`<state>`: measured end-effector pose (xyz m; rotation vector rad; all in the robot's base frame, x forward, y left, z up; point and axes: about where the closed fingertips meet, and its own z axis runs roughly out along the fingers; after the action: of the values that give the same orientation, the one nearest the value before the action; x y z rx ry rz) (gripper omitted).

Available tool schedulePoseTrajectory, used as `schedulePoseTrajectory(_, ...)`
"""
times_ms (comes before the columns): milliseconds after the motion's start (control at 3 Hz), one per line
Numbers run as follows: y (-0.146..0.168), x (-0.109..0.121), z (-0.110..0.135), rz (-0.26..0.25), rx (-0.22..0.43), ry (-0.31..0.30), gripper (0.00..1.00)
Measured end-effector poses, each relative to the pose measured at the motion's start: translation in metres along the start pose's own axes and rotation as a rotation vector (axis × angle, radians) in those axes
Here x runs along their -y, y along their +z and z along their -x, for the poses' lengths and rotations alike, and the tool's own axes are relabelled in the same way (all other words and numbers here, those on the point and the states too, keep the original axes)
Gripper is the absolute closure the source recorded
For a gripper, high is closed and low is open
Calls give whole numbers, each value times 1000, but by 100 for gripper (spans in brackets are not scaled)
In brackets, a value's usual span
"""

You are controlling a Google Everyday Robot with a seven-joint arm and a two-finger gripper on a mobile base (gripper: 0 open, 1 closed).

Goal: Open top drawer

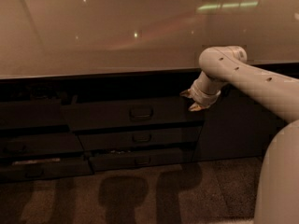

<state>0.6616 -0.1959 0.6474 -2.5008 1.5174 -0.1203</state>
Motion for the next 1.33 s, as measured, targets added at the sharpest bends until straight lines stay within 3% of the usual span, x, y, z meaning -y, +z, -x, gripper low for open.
schedulePoseTrajectory(667,-11,3,1,0,0,0,100)
schedulePoseTrajectory(1000,-31,-9,-1,-48,-31,27,100)
schedulePoseTrajectory(1333,-38,-37,5,-39,-52,45,100)
